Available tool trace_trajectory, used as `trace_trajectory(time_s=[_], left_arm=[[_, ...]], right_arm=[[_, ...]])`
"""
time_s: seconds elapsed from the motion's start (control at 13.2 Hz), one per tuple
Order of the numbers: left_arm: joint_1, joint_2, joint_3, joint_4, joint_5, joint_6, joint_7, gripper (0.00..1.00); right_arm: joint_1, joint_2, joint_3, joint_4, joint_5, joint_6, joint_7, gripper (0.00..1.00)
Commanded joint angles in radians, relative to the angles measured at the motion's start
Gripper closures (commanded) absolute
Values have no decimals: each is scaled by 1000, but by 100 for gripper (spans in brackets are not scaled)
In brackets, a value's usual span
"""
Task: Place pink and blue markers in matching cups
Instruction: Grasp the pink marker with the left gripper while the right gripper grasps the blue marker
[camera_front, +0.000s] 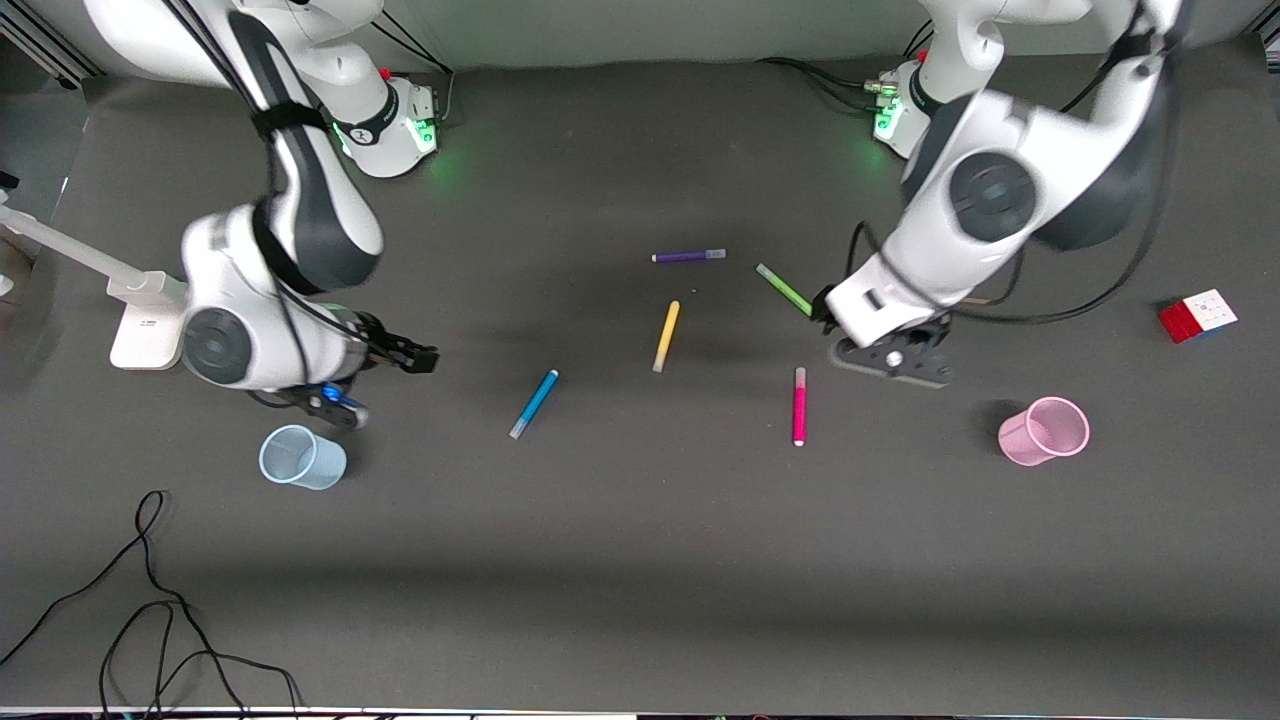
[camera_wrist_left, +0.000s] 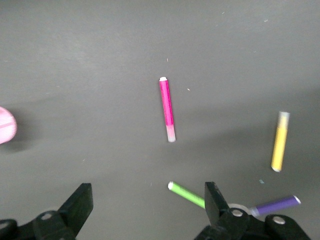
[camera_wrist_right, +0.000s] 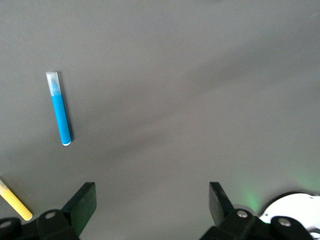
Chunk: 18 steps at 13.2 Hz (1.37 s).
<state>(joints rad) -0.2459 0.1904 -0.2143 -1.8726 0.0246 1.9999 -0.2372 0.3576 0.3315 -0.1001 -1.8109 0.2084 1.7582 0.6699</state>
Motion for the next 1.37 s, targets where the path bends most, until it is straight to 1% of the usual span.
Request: trace_trajectory(time_s=[0.0,0.08,0.15,0.3,0.38,0.53,0.61,0.76,0.99,1.06,1.14,1.22,1.29], left_arm=[[-55,111,10,-31,76,107,-105,1],[-59,153,10,-33,99,147,-129,1],[-61,185,10,-37,118,189,-154,1],[-73,233,10,-48,136,249,-168,1],[-75,257,12,-56,140,270,-180,1],[-75,303,12,-72,163,336,-194,1],[-73,325,13,-77,163,370,-208,1],[-75,354,15,-83,164,395,-226,1],[-73,377,16,-83,166,421,-228,1],[-73,379,16,-83,166,421,-228,4],[-73,380,16,-83,166,419,-228,10],[-72,380,16,-83,166,419,-228,21],[-72,379,16,-83,166,418,-229,33]], right_arm=[[26,52,-6,2,104,64,59,0],[44,73,-6,2,146,96,65,0],[61,99,-6,4,164,140,74,0],[110,155,-4,8,213,255,181,0],[156,185,-6,8,215,305,212,0],[194,230,-6,8,215,368,249,0],[208,241,-6,10,215,391,272,2],[221,273,-6,22,215,418,316,5],[225,336,-7,65,204,470,378,6],[244,348,-7,68,203,477,379,9],[251,357,-10,68,203,477,379,14],[251,359,-12,68,201,477,379,18],[253,360,-12,68,201,477,379,22]])
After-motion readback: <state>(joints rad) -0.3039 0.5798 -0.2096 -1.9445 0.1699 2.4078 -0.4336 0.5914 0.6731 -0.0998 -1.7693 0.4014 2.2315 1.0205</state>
